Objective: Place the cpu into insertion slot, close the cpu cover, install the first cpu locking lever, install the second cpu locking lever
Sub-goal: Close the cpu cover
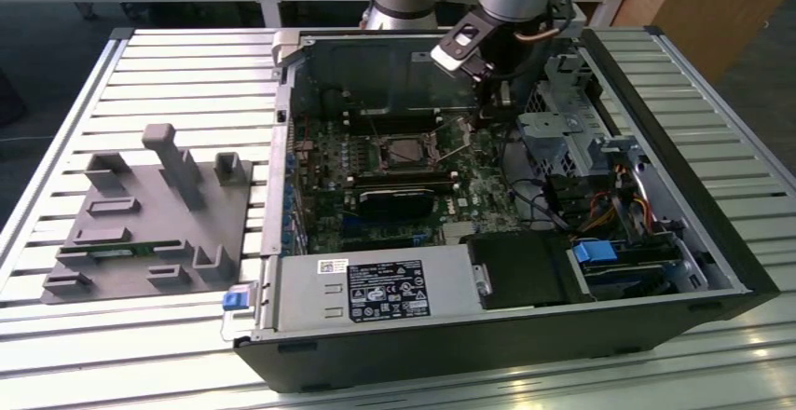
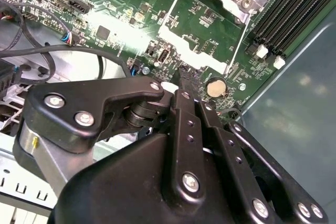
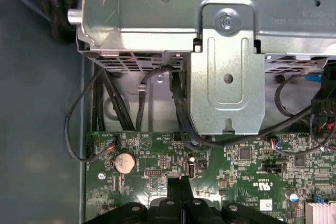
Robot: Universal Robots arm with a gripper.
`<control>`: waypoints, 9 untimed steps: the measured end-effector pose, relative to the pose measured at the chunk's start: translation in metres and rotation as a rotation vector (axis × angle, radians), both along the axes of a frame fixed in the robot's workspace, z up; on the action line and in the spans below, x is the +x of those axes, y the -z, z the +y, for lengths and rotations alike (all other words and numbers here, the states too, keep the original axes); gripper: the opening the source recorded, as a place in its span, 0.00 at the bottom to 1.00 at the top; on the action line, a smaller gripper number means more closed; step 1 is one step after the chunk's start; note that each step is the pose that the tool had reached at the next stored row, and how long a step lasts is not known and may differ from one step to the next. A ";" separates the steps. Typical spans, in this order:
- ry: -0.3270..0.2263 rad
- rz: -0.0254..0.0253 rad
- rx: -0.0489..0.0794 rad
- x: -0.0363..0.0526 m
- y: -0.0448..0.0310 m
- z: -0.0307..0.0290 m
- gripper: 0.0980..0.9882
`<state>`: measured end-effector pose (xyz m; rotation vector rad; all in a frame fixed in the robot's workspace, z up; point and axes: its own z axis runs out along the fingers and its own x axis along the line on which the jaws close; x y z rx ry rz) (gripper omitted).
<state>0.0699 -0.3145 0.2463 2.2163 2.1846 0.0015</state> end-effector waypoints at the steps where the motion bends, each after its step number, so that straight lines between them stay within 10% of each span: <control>1: 0.000 0.0002 0.000 0.0003 0.0005 0.0001 0.01; 9: 0.000 0.0006 0.000 0.0007 0.0068 0.0006 0.01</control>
